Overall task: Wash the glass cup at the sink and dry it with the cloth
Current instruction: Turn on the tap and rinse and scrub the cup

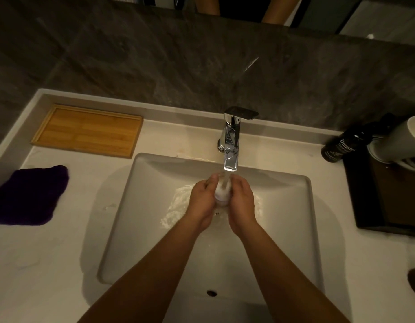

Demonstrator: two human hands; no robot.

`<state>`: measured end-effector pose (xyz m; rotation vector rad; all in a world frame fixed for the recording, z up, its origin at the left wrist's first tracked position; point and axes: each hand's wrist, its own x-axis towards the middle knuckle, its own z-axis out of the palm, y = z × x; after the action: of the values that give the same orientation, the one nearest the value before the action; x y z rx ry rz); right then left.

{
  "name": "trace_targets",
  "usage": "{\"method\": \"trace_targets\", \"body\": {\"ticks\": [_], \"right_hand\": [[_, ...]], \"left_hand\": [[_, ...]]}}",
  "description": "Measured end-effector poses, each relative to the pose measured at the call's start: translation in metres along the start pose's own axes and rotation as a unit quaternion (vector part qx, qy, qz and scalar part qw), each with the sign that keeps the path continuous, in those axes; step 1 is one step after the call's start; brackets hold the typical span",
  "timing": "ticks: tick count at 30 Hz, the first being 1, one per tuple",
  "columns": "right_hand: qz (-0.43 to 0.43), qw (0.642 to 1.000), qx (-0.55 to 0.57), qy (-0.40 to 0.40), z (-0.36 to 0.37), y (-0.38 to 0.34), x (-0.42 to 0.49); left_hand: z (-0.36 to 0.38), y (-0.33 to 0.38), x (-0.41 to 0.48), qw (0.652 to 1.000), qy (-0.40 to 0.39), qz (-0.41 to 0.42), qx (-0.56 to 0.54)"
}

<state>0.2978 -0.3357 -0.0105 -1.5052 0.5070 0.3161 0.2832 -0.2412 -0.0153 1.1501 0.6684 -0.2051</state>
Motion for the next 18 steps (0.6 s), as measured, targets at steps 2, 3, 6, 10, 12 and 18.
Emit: {"method": "trace_targets", "body": {"ticks": [2,3,6,10,12,18], "right_hand": [[0.011,1.000,0.021,0.012,0.002,0.001,-0.002],[0.006,1.000,0.002,-0.001,-0.001,0.002,0.001],[-0.001,0.994,-0.082,-0.076,-0.009,-0.004,0.005],[0.026,0.999,0.013,-0.015,-0.001,-0.001,-0.002],[0.038,0.999,0.033,-0.010,-0.001,0.002,-0.004],[0.019,0.999,-0.032,-0.030,-0.008,-0.001,0.002]], "left_hand": [[0.002,-0.004,0.000,1.000,0.003,-0.012,-0.021],[-0.002,-0.001,0.002,1.000,-0.019,-0.018,0.005],[-0.013,0.014,0.005,0.993,-0.072,-0.027,0.093],[-0.001,-0.001,-0.003,0.999,-0.004,0.040,0.036],[0.001,-0.004,-0.004,1.000,0.000,0.001,0.005],[-0.012,0.007,0.006,0.998,-0.039,-0.006,0.056]]}}
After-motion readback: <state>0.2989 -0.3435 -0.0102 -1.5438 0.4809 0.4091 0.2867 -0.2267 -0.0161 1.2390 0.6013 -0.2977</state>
